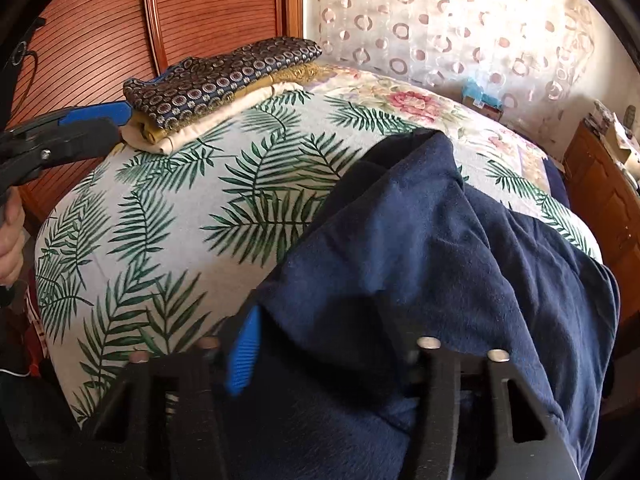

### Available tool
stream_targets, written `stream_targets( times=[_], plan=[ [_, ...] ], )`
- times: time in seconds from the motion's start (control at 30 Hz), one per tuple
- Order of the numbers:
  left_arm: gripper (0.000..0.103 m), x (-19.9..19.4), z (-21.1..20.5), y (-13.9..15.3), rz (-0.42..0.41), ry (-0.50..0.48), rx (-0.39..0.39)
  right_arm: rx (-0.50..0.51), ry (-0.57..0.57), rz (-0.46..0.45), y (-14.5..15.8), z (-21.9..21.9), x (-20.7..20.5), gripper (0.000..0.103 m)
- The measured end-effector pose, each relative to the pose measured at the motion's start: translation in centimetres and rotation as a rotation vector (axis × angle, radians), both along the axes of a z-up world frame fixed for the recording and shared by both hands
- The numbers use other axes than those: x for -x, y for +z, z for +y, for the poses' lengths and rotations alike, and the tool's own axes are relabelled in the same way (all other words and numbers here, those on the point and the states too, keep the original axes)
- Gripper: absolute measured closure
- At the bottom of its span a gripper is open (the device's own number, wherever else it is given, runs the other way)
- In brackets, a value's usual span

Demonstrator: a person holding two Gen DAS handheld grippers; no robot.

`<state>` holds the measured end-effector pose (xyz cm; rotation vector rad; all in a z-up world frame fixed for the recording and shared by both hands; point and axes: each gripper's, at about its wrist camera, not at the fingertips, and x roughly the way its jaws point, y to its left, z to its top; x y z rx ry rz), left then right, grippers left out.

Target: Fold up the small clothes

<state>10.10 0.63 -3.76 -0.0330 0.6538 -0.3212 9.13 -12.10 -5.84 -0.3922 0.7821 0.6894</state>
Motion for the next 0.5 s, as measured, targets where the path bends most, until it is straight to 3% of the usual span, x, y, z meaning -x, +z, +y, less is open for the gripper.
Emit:
stream_targets(
  times=[0.07,0.1,0.27,0.5],
  plan=[
    [0.041,0.0,-0.2,-0.1,0.000,-0.004,-0.004,-0.018,0.015,0.006,0.2,-0.3,0.0,0.094],
    [0.041,0.0,-0.3,-0.2,0.005,-0.008,0.000,-0.035,0.015,-0.005,0.6,-0.7,0.1,0.099],
    [0.041,-0.2,-0.6,-0.4,0.016,-0.018,0.012,-0.122,-0.071,-0.107,4.9,-4.5,-0.4,0.100],
    [0.041,0.0,-1.5,-0.4,0.020,-0.043,0.018,-0.154,-0.267,-0.193,10.1,-10.9,-5.7,0.100]
  ],
)
